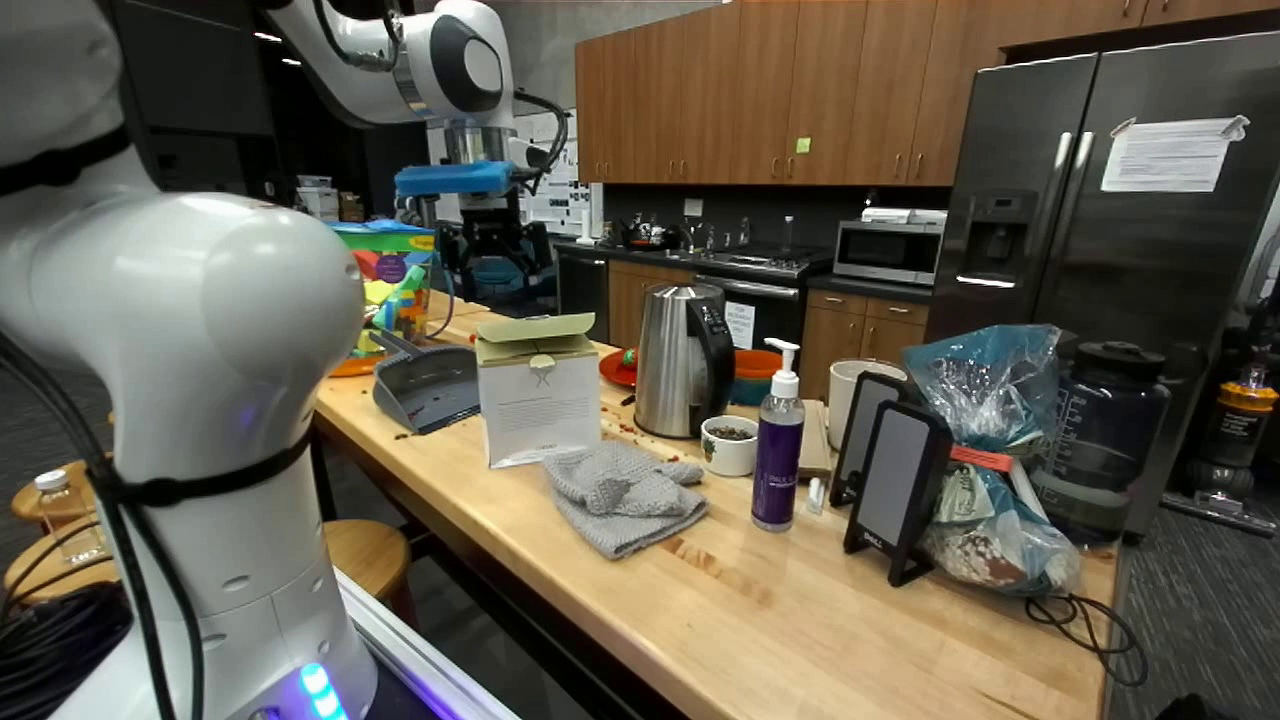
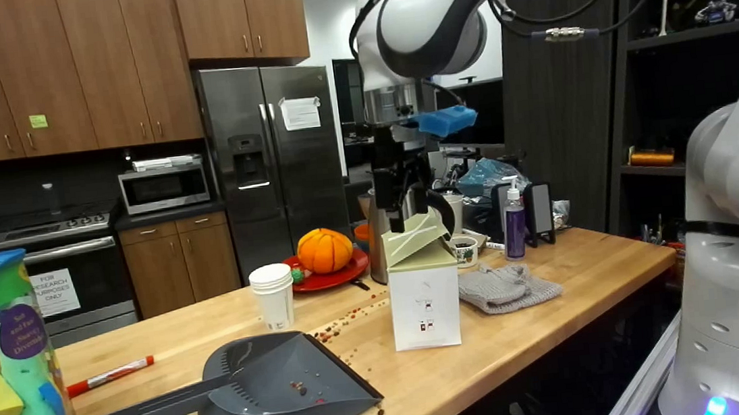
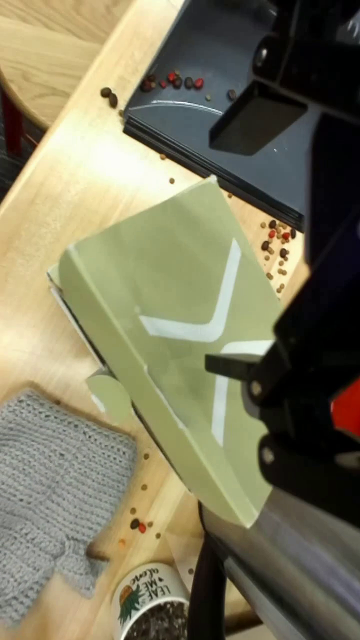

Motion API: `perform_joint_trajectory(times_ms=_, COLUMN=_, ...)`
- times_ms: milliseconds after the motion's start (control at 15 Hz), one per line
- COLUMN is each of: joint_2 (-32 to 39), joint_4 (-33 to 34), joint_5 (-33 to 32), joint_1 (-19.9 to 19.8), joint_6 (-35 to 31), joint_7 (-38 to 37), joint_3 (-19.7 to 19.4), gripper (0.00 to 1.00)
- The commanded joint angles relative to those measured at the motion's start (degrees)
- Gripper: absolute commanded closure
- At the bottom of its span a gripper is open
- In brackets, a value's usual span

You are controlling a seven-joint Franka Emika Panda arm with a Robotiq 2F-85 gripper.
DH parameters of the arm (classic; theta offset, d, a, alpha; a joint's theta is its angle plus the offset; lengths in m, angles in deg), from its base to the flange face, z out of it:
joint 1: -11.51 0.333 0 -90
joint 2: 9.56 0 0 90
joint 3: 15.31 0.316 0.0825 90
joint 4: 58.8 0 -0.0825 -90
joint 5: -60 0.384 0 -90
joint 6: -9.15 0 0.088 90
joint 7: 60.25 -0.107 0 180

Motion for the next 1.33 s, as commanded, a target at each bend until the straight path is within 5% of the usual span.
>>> perform_joint_trajectory(times_ms=0, joint_2=-0.83, joint_4=1.17, joint_5=4.55, joint_1=-1.55, joint_6=6.43, joint_7=9.54, joint_3=-1.95, gripper=0.0)
perform_joint_trajectory(times_ms=267, joint_2=-0.65, joint_4=1.37, joint_5=5.19, joint_1=-3.11, joint_6=9.13, joint_7=14.81, joint_3=-2.45, gripper=0.0)
perform_joint_trajectory(times_ms=1267, joint_2=0.56, joint_4=-2.1, joint_5=3.18, joint_1=-4.23, joint_6=-1.66, joint_7=23.7, joint_3=-2.79, gripper=0.0)
